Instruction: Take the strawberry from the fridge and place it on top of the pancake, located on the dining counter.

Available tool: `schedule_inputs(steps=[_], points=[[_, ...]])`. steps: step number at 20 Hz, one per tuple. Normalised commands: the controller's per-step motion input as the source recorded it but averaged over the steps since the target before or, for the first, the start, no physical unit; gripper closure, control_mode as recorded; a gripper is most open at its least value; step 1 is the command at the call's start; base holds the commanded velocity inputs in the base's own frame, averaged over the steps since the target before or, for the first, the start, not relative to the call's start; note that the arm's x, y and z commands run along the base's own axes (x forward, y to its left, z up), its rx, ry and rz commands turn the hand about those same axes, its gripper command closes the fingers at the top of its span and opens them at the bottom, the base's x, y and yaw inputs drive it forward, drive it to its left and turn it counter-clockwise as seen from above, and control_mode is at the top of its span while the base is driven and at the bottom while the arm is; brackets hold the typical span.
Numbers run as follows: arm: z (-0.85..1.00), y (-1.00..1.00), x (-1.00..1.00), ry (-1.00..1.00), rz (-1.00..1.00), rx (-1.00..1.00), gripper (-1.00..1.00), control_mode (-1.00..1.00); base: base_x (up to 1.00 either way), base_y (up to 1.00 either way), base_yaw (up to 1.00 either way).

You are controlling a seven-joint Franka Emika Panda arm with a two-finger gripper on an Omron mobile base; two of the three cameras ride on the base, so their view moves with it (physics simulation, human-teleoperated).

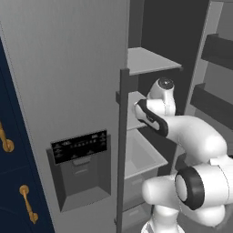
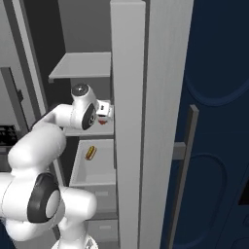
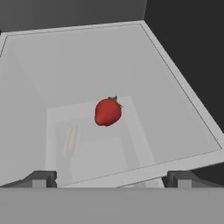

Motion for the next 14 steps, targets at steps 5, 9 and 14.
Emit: schedule_inputs(steps=[5, 9, 14], points=[[-0.28, 0.00, 0.33, 0.00, 0.00, 0.00, -1.00, -1.00, 0.00, 0.00, 0.00], [-0.19, 0.06, 0.38, 0.00, 0.00, 0.00, -1.00, -1.00, 0.00, 0.00, 0.00], [-0.14, 0.07, 0.37, 0.00, 0.00, 0.00, -1.00, -1.00, 0.00, 0.00, 0.00]])
